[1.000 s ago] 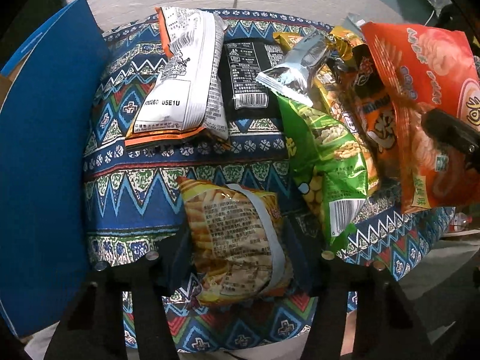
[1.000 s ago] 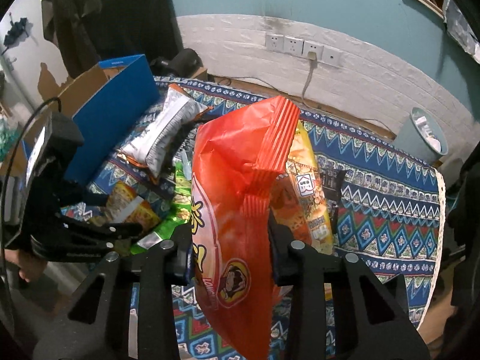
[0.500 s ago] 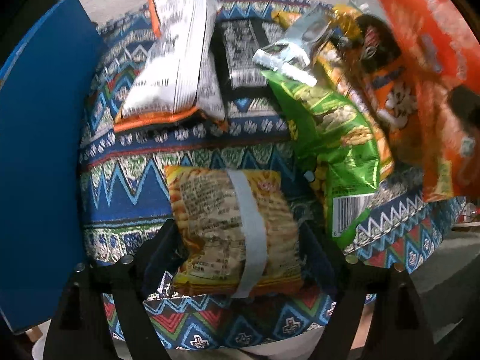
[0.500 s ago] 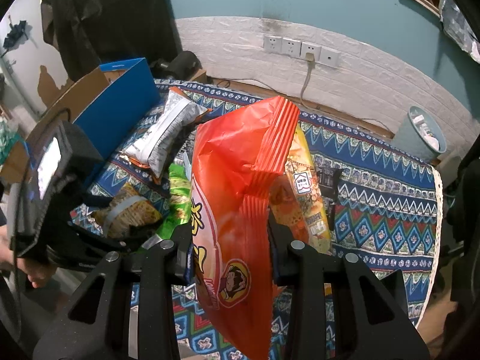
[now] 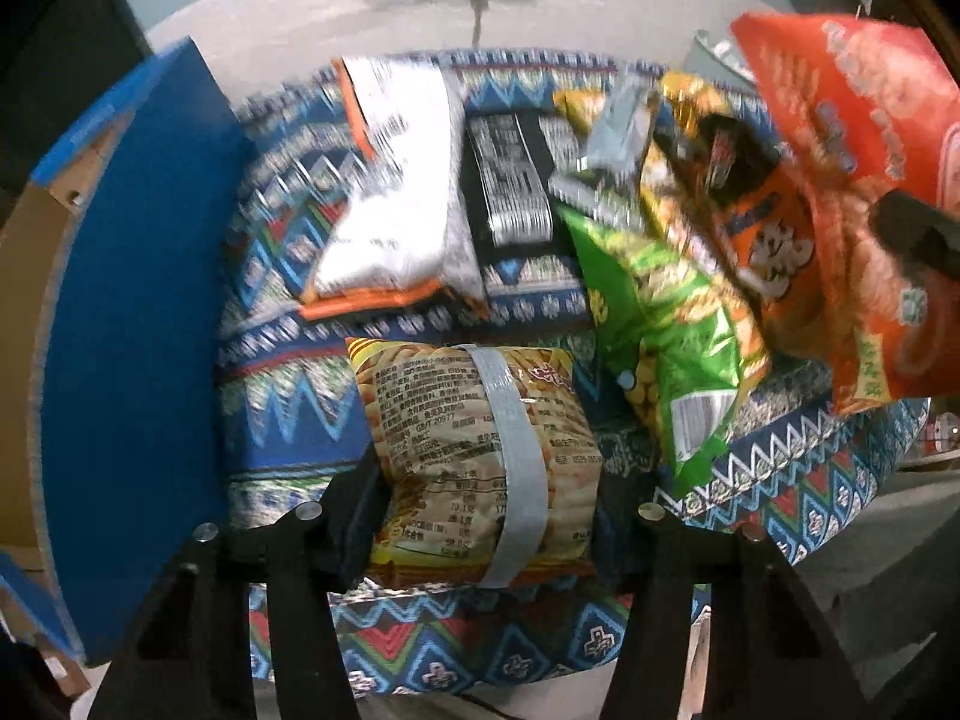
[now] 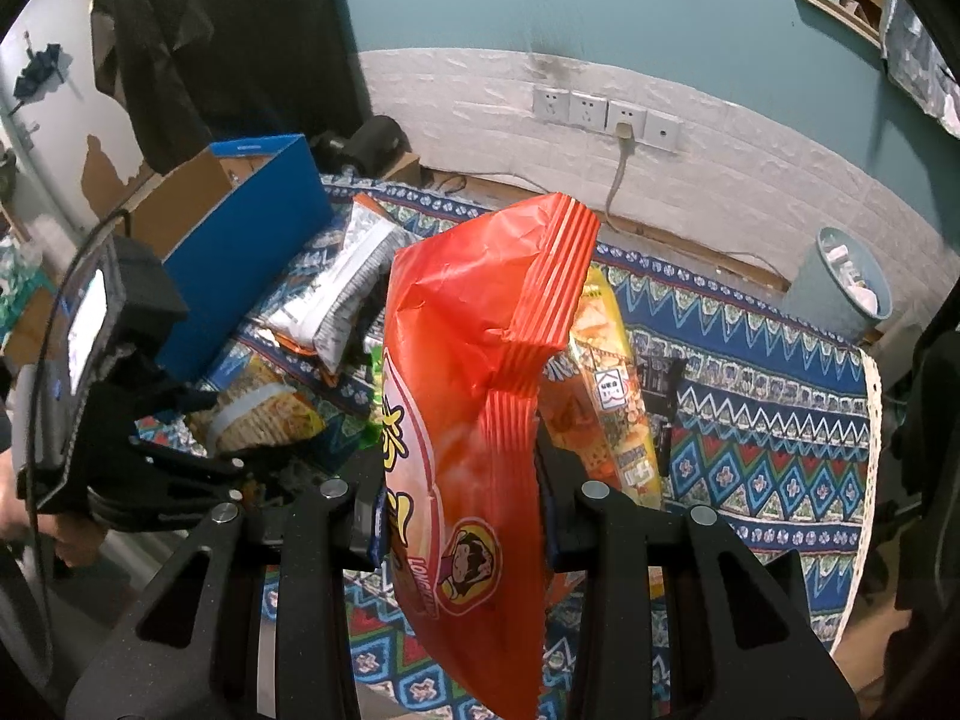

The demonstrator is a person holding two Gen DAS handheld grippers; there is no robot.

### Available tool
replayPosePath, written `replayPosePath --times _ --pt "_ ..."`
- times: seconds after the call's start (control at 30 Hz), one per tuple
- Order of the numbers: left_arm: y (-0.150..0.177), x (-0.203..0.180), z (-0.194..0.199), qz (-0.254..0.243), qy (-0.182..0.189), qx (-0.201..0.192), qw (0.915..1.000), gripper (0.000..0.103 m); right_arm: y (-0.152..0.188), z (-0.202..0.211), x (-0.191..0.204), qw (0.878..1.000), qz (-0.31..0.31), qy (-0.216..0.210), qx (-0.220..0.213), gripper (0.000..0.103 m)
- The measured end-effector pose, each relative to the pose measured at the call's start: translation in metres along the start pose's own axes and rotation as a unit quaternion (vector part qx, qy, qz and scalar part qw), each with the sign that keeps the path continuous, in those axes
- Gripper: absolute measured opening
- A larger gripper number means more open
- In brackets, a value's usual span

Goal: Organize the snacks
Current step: 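Carry both bags over the cardboard box and open both grippers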

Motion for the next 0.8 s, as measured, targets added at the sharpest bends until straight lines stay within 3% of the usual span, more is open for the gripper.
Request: replayPosePath --times 0.43,0.8 --pt "-0.003 0.025 0.080 0.014 -0.066 -0.101 0.9926 0.058 -0.021 0.012 0.017 1.000 0.000 -0.011 -0.020 0.035" --pt "0.000 0.051 0.125 0.008 -0.125 -0.166 0.9781 0.058 -0.044 0.019 0.050 0.999 0.012 -0.027 -0.036 0.035"
Point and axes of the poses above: each gripper's, at about its wrist camera, not at the fingertips, and z roughly against the way its jaws point, x to its left, y to its underside, the point moved 2 cm from there along -z, roughly the way its jaws point, and after that the axes turned 13 degrees about -z, right-handed, at the moved point
